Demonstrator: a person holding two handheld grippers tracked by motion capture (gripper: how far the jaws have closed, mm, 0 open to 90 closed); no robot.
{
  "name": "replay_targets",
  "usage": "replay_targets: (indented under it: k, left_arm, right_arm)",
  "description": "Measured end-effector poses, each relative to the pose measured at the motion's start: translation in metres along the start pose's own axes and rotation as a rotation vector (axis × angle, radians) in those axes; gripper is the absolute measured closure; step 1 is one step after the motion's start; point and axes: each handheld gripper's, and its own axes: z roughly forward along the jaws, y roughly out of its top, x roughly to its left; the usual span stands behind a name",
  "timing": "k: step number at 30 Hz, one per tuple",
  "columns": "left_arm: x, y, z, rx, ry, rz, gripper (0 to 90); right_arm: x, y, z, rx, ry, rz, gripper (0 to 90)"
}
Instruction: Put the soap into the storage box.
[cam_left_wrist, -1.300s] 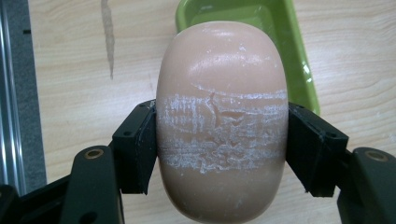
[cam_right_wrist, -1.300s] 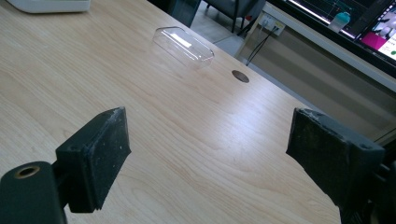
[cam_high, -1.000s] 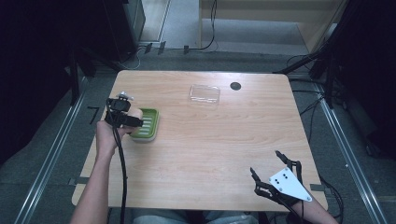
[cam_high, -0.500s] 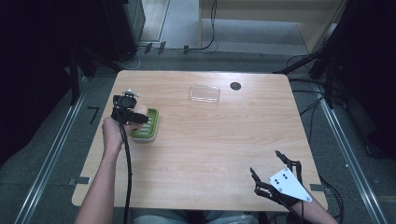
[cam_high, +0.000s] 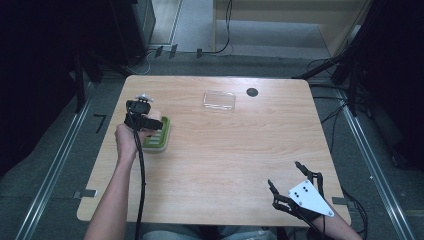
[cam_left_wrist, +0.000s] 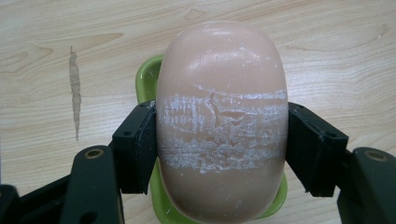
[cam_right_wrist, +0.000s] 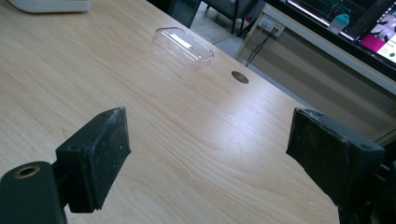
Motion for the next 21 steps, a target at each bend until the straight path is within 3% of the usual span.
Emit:
replay_targets:
  k: [21]
  left_arm:
    - [-0.001,-0.008,0.022,-0.003,0.034,-0.010,33.8]
  right_arm:
    - [0.000,0.000,0.000,-0.001,-0.003,0.001,13.2]
